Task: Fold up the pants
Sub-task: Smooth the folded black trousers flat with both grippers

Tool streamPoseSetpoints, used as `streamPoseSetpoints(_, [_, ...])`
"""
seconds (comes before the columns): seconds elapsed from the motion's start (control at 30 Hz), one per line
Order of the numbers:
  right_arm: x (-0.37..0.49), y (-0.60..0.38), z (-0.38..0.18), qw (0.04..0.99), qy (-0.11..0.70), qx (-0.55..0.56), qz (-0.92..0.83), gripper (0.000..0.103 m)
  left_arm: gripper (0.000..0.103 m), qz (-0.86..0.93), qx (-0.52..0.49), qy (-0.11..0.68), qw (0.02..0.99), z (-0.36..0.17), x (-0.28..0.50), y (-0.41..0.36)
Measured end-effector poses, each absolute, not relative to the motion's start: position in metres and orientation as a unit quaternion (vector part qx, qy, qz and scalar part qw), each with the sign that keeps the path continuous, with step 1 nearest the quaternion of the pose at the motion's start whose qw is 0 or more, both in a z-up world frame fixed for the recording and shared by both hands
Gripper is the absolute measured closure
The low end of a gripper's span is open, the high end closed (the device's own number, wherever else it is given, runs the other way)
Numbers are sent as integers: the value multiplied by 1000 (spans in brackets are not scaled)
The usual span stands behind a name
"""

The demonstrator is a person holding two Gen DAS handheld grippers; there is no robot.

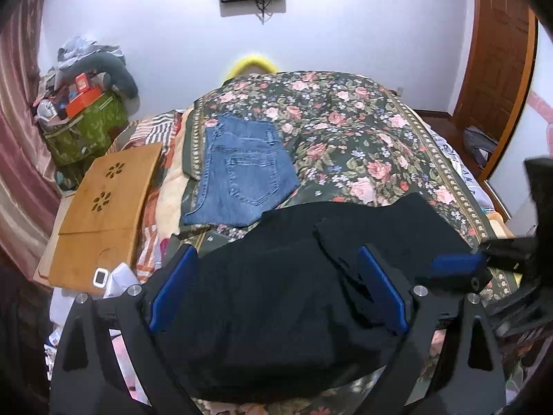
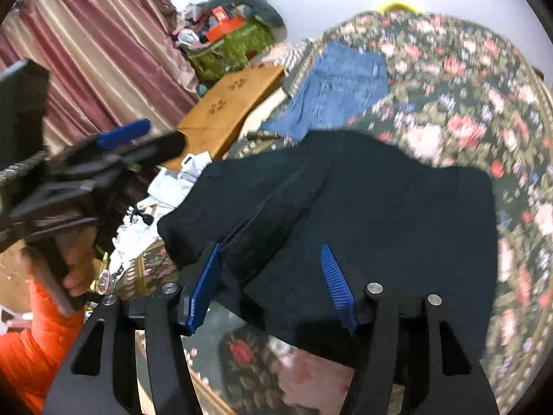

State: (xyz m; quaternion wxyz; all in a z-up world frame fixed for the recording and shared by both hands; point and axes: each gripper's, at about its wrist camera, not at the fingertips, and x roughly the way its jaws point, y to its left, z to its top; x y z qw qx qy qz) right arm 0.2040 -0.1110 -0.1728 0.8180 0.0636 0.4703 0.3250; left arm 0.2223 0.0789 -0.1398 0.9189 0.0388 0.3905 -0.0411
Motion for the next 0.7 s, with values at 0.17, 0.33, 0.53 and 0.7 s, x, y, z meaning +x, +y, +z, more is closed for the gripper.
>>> streamPoseSetpoints(0.17, [210,-152,-148,864,422,44,272,47,9,-59,50,393,916,-140,239,57])
streamPoseSetpoints(0.33, [229,-181,-142,882,410,40,231,47,9,-84,63,409,906,-148,265,27])
streamPoseSetpoints(0.53, [253,-190,-179,858,453,45,237,47,9,-96,78,459,880,-183,296,3])
streamPoseSetpoints(0.7, [261,-191,-226,831,506,26,229,47,9,-73,129,516,843,-234,309,-7])
